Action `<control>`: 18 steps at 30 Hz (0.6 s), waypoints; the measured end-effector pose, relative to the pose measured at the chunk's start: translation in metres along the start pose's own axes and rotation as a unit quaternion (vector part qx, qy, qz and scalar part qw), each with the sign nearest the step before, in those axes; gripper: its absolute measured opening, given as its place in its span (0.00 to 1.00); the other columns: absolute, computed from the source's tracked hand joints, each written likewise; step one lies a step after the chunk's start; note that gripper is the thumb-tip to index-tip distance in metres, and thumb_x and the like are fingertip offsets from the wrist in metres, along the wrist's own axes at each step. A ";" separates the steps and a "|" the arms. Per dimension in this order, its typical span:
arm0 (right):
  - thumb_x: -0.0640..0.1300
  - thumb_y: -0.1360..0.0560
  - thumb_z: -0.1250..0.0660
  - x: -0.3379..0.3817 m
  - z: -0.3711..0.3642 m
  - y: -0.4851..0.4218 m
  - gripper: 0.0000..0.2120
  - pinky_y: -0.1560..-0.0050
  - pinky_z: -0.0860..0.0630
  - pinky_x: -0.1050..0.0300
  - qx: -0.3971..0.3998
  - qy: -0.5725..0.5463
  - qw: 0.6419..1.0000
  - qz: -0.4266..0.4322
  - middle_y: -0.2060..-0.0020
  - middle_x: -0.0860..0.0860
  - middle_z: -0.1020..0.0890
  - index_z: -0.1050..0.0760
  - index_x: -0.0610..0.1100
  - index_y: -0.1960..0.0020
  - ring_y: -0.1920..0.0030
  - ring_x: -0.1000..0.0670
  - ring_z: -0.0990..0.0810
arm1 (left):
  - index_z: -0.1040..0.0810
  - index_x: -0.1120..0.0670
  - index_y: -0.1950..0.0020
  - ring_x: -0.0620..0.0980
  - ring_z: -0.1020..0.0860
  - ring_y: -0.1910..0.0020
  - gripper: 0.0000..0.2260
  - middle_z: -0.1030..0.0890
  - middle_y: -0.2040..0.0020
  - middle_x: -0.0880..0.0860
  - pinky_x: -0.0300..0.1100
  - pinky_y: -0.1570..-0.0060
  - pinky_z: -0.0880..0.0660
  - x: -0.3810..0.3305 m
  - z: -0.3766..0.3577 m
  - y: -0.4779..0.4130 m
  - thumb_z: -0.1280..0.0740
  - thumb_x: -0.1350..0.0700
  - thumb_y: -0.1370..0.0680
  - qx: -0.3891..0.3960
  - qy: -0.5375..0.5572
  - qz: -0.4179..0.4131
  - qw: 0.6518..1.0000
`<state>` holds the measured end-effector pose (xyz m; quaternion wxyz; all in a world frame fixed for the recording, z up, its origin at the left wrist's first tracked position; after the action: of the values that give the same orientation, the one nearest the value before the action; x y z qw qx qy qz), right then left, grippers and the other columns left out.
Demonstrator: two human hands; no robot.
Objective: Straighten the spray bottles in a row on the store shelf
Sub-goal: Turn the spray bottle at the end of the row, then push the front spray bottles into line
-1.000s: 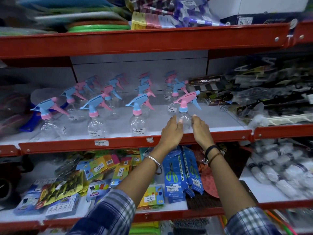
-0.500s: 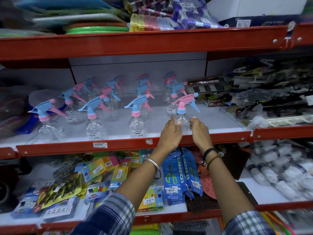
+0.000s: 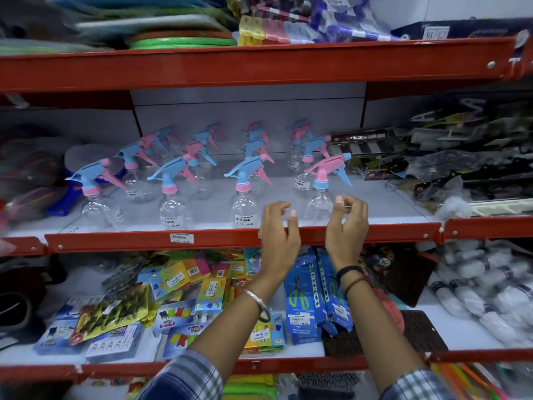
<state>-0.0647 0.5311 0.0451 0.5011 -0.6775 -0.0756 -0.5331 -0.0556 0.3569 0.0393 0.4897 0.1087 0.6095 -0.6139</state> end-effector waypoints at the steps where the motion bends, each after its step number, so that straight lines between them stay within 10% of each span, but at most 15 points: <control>1: 0.51 0.22 0.44 0.011 -0.003 0.008 0.13 0.50 0.28 0.51 0.003 -0.026 0.999 0.038 0.55 0.51 0.25 0.27 0.43 0.51 0.54 0.52 0.27 | 0.28 0.54 0.43 0.46 0.29 0.44 0.10 0.28 0.46 0.49 0.45 0.40 0.30 0.000 0.019 0.003 0.43 0.52 0.21 -0.052 0.003 -0.029 0.998; 6: 0.52 0.22 0.48 0.049 -0.068 0.039 0.17 0.49 0.30 0.64 0.186 -0.096 0.974 0.085 0.54 0.51 0.23 0.26 0.44 0.49 0.52 0.54 0.26 | 0.31 0.57 0.37 0.47 0.34 0.35 0.17 0.31 0.36 0.54 0.40 0.33 0.41 0.026 0.081 -0.003 0.46 0.50 0.21 -0.164 -0.010 -0.015 0.986; 11: 0.49 0.24 0.47 0.038 -0.135 0.060 0.13 0.42 0.26 0.42 0.352 -0.012 0.934 -0.053 0.50 0.45 0.25 0.31 0.44 0.46 0.48 0.44 0.25 | 0.29 0.48 0.37 0.50 0.30 0.34 0.22 0.25 0.36 0.50 0.57 0.29 0.40 0.070 0.089 -0.017 0.52 0.40 0.22 -0.084 0.036 0.131 0.987; 18: 0.56 0.29 0.52 0.045 -0.141 0.066 0.19 0.48 0.25 0.45 0.357 0.009 0.930 -0.081 0.58 0.43 0.25 0.34 0.41 0.55 0.56 0.44 0.26 | 0.35 0.49 0.28 0.41 0.38 0.29 0.26 0.31 0.28 0.49 0.49 0.24 0.56 0.080 0.085 -0.022 0.57 0.41 0.20 -0.007 -0.009 0.142 0.990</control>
<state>-0.0951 0.3721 0.0318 0.6659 -0.4404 -0.3111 -0.5156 -0.0724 0.2421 0.0144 0.5783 0.1850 0.5876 -0.5349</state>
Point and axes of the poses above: each hand's wrist, its own y-axis away from the middle knuckle, its own z-axis out of the back of the hand, x = y × z, the point moved 9 cm from there along -y, towards the middle knuckle
